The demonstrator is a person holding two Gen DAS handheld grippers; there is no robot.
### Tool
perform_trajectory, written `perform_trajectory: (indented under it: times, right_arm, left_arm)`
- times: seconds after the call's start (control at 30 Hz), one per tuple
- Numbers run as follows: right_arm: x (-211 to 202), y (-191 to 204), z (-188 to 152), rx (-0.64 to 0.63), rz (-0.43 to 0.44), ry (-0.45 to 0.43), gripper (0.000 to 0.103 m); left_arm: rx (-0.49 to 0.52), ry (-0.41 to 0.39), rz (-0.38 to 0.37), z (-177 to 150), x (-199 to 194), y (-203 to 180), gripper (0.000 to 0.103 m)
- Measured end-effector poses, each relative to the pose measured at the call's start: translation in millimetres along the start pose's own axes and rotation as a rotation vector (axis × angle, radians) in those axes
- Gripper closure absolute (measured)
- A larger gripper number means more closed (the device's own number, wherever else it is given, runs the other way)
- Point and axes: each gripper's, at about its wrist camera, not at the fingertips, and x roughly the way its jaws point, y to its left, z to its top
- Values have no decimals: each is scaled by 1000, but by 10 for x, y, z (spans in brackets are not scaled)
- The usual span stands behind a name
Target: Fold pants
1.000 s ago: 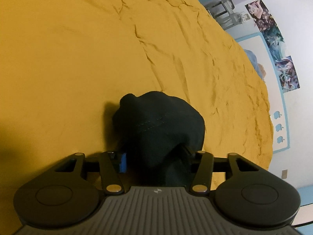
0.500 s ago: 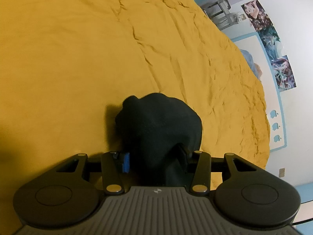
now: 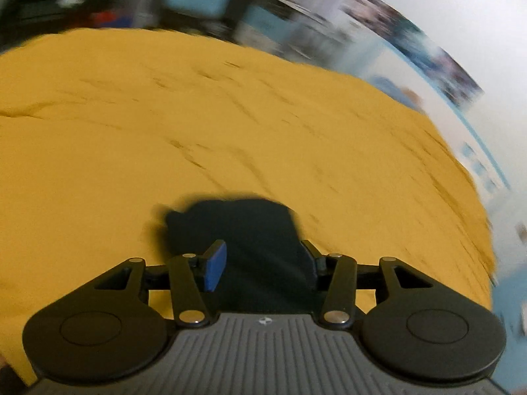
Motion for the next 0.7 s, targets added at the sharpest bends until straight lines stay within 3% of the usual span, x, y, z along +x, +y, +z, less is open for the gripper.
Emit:
perform_trajectory:
  times: [0.1,0.23,0.37,0.5,0.7]
  right_arm:
    - [48,-60,-85,40,19,7,49]
    - [89,-199,-90,136,59,-8,49]
    - [133,-269,-45,201,90,-15,49]
    - [197,-330,12,260,127,-33,46]
    - [371,-306,17,295,150,-65,47]
  left_arm:
    - [83,87,-119,-294,132,-429,48]
    - [223,175,-214,-783,371,-1089,48]
    - [325,276,-269,-1292,646,-1706,48]
    - [427,327,-322,-1719,780,-2234,48]
    - [523,389,-353,-2173,953,-2710,48]
